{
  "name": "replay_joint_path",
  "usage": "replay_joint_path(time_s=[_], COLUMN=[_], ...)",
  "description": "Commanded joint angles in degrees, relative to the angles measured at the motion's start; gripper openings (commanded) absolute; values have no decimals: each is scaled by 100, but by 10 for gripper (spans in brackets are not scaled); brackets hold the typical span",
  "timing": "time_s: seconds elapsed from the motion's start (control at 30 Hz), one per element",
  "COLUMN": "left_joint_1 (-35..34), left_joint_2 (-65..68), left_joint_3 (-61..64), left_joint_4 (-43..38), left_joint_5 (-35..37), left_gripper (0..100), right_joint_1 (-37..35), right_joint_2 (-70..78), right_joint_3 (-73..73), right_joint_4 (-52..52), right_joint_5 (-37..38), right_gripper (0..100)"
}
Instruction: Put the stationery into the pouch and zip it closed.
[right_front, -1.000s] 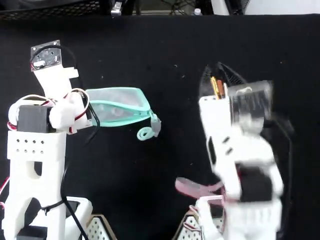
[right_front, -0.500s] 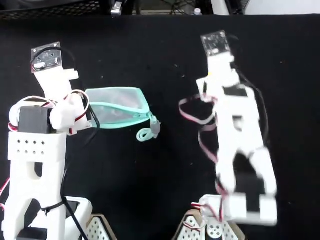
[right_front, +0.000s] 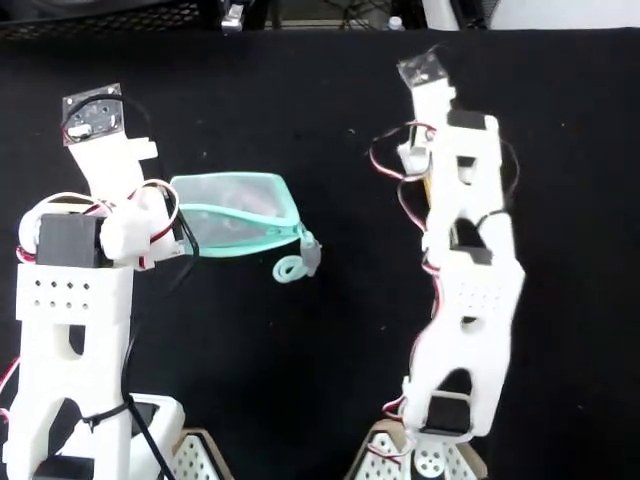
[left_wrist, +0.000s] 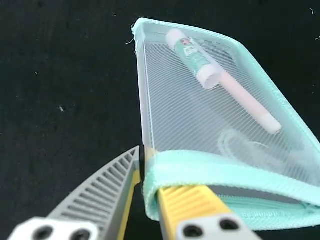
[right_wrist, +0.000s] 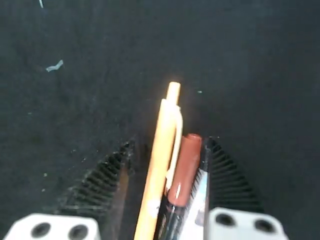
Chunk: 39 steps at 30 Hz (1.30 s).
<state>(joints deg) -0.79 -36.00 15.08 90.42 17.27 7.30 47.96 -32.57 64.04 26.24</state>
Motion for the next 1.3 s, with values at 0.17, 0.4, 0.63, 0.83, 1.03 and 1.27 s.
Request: replay_joint_path(time_s=[0.17,0.4,0.63,0.83,1.03,1.27], left_joint_1=[-40,-40,-40,-40,-40,-40], left_joint_2=[-97,-97,-97,-97,-97,-97], left_joint_3=[-13,-13,-13,-13,-4,-4], left_joint_4=[-132,-132,-132,-132,-141,-149], left_joint_5=[-185,-185,-185,-185,-185,-185], left_gripper=[30,30,30,30,30,30], right_joint_1=[26,-35,-35,-18,-9,88], right_joint_2=[1420,2229,2835,2862,2818,2185], right_joint_3=[-2431,-4031,-5886,-6299,-6316,-6316], right_joint_4=[730,1336,2224,2734,3007,3710], right_joint_5=[316,466,466,466,466,360], right_gripper=[204,37,13,13,12,12])
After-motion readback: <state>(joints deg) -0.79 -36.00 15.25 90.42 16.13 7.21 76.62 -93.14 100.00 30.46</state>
